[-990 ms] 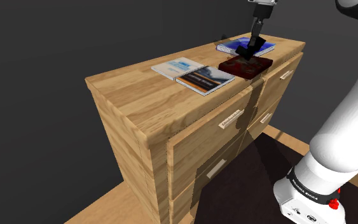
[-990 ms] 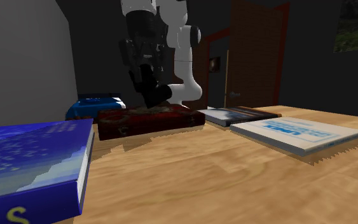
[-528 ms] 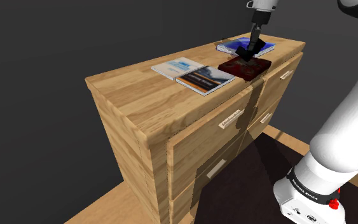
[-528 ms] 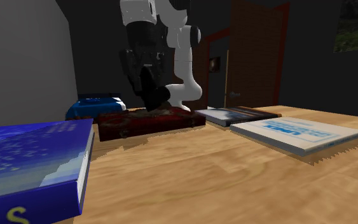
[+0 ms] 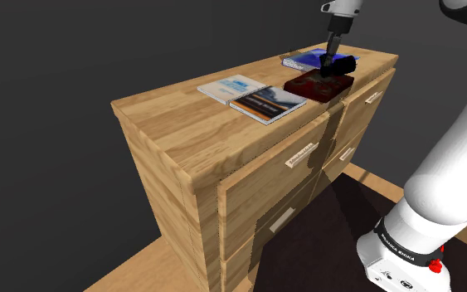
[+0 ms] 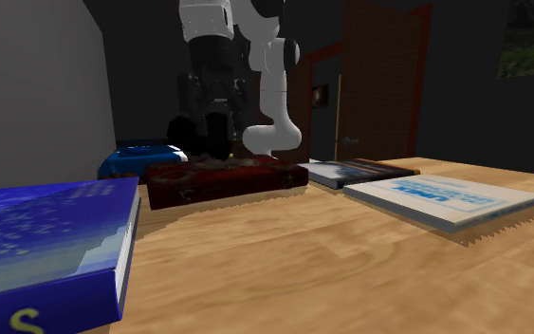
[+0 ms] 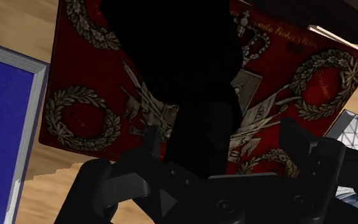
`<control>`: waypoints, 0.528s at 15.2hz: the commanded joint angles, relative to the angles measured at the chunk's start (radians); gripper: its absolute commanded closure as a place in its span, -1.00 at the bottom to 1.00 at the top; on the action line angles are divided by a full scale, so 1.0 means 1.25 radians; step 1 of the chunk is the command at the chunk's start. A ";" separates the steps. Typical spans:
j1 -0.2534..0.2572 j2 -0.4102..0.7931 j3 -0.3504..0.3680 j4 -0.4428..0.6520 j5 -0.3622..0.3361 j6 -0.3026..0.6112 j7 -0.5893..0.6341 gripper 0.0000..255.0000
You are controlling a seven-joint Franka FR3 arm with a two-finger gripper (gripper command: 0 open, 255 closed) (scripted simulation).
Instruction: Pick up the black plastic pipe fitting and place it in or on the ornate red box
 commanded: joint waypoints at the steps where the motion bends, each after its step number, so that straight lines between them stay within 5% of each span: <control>1: 0.000 0.000 0.000 -0.001 0.000 0.000 0.000 -1.00; 8: -0.011 0.021 -0.006 0.127 0.007 -0.109 -0.003 -1.00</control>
